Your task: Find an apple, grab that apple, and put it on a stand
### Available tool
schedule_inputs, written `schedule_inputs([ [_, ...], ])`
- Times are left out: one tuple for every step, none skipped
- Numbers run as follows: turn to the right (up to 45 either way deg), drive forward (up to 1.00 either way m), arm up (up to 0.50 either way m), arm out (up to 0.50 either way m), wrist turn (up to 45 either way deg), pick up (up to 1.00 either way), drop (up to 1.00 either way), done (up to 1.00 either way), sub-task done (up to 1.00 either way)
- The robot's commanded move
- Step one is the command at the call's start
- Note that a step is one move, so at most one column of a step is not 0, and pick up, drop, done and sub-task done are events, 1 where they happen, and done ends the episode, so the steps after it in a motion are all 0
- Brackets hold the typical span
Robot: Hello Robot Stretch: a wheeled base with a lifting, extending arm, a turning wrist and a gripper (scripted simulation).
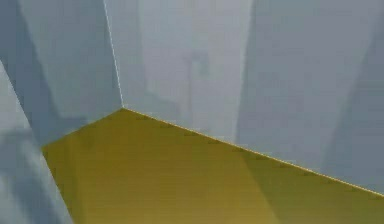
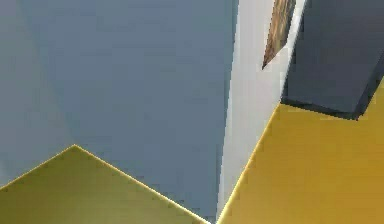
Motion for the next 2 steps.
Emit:
schedule_inputs([
  [-6.0,0.00,0.00,0.00,0.0,0.00,0.00,0.00,0.00],
  [0.0,0.20,0.00,0.00,0.0,0.00,0.00,0.00,0.00],
])
